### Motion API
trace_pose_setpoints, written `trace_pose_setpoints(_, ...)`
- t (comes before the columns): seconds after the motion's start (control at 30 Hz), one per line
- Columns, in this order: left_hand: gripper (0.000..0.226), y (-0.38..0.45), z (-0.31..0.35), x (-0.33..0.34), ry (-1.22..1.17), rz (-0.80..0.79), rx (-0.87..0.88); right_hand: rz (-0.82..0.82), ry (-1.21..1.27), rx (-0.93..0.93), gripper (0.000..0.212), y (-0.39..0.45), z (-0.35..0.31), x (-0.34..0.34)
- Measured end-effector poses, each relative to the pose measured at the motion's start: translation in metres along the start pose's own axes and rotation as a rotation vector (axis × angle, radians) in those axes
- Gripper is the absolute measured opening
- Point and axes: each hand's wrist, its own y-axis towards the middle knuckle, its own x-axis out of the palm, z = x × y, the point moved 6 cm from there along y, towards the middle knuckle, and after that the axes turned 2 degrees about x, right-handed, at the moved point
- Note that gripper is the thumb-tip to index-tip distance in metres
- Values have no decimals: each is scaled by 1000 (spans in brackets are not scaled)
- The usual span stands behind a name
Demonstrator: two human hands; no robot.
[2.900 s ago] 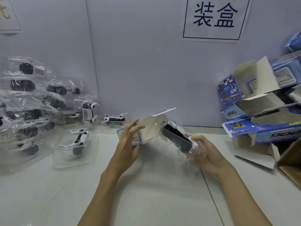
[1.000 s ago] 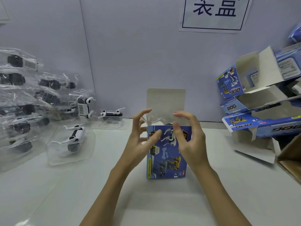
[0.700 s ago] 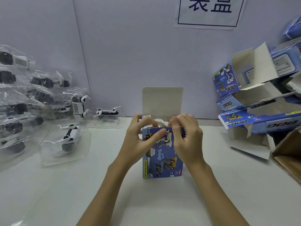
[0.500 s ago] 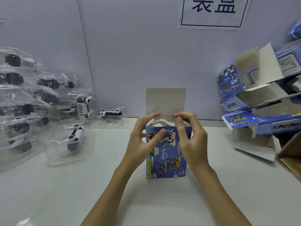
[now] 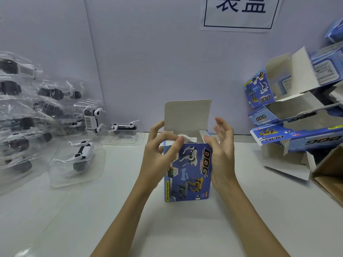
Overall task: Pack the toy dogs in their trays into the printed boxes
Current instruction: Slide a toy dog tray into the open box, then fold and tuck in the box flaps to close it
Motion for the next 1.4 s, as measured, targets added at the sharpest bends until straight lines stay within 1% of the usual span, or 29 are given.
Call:
trace_pose_setpoints(0.1,26,-1,2,3,-100,18,-35,-131,53,69,46,4,7,3)
trace_pose_setpoints(0.17,45,-2,1,5,-192,13,-63,-145,49,60,40,4,5,4)
trace_pose_setpoints(0.23,58,-1,1,3,-213,13,-65,-129,58,41,29,2,4,3)
trace_pose_setpoints(0.27,59,-1,1,2,-181,1,-53,-120,78,33,26,0,5,2)
trace_pose_setpoints(0.37,42,-1,2,2,-77,-59,-26,-102,136,33,26,-4,9,-1)
trace_pose_setpoints(0.47,46,-3,-1,4,-57,-94,-22,-79,133,43,34,-6,10,-4)
trace_pose_setpoints(0.57,42,-5,-3,7,-63,-104,-31,-61,113,42,40,-7,7,-2)
trace_pose_setpoints(0.6,47,-5,-4,8,-75,-97,-65,-67,98,32,44,-8,4,0)
trace_pose_setpoints(0.67,66,-5,-8,8,-107,-70,-135,-79,46,18,55,-11,1,5)
trace_pose_setpoints(0.7,73,-5,-9,8,-128,-52,-148,-84,23,10,54,-12,1,6)
trace_pose_setpoints(0.73,71,-3,-10,7,-145,-36,-146,-85,11,-5,49,-12,0,6)
trace_pose_setpoints(0.77,60,-2,-10,6,-155,-24,-139,-84,10,-19,43,-12,1,5)
trace_pose_setpoints(0.83,29,0,-17,4,-160,-19,-128,-85,9,-20,28,-9,5,2)
trace_pose_setpoints(0.87,22,0,-20,3,-164,-18,-120,-91,10,-7,25,-8,8,1)
trace_pose_setpoints(0.9,19,-1,-22,2,-178,-19,-107,-99,13,3,25,-7,10,0)
trace_pose_setpoints(0.97,22,-3,-23,5,-202,-21,-91,-115,16,-4,27,-7,9,0)
trace_pose_setpoints(1.07,30,-5,-23,8,-204,-3,-135,-138,-32,-47,40,-9,4,3)
trace_pose_setpoints(1.1,31,-4,-23,7,-192,7,-124,-141,-63,-64,41,-9,3,2)
trace_pose_setpoints(1.2,41,-3,-22,4,-144,-7,-44,-151,-177,-123,28,-9,2,0)
trace_pose_setpoints(1.27,47,-4,-26,3,-133,-15,-60,-139,-269,-162,25,-10,3,0)
trace_pose_setpoints(1.3,46,-4,-29,3,-135,-1,-85,-118,-319,-190,24,-10,3,0)
trace_pose_setpoints(1.33,45,-6,-32,1,-112,27,-97,-90,-368,-225,24,-11,1,0)
trace_pose_setpoints(1.37,46,-7,-33,-3,-31,69,-91,-52,-408,-255,25,-11,0,0)
trace_pose_setpoints(1.4,50,-8,-33,-7,104,111,-65,-7,-422,-266,28,-10,0,-2)
